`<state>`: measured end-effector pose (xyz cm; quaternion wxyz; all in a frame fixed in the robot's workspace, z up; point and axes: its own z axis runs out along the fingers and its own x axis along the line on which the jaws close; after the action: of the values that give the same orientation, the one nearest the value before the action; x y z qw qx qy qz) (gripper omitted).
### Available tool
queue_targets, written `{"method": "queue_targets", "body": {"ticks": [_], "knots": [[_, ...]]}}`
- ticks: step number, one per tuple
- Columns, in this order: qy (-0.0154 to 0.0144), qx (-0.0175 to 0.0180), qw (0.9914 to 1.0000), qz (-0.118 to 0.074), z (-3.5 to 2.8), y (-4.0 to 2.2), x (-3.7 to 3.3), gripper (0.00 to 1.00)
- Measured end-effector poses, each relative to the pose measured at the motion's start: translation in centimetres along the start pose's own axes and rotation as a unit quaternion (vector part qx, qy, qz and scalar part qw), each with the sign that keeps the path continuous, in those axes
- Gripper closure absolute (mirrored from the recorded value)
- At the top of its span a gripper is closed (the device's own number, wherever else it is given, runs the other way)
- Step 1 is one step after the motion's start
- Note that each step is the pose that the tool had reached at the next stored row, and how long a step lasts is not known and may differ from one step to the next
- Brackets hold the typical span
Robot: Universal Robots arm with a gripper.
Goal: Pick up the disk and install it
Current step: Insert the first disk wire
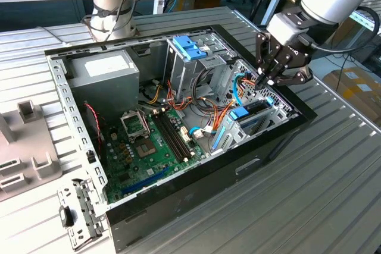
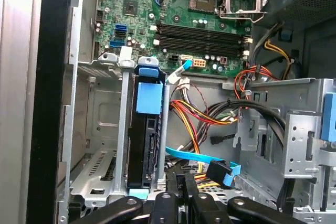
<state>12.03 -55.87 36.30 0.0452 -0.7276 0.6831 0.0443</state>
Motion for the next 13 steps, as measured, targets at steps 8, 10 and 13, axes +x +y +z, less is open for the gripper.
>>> {"method": "queue_targets", "body": {"ticks": [8, 10, 13], "knots": [[0.0002, 0.0016, 0.99992, 0.013, 0.11, 0.05, 0.75, 0.83], [0.0002, 0.0021, 0.99986, 0.017, 0.12, 0.10, 0.86, 0.83], [0.0002, 0.0027, 0.99977, 0.021, 0.15, 0.31, 0.87, 0.83]]}}
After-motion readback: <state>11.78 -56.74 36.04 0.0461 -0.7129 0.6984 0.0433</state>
